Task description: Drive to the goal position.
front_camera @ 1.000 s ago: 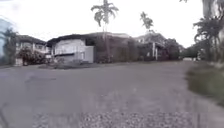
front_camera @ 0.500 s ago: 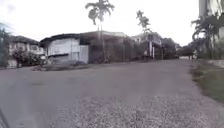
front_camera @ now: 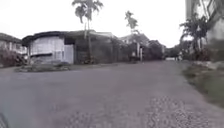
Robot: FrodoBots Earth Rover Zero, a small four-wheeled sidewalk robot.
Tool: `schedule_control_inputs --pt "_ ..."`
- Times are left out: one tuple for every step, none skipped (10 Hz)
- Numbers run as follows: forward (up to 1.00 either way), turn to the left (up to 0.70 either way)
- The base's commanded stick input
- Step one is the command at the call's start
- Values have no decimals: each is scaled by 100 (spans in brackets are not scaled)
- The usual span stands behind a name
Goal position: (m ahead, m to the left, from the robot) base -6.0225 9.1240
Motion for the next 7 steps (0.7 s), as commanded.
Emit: schedule_control_inputs --pt "100 -33" --pt "100 -33" --pt "100 -33" --pt "100 -33" --pt "100 -33" --pt "100 10" --pt "100 47"
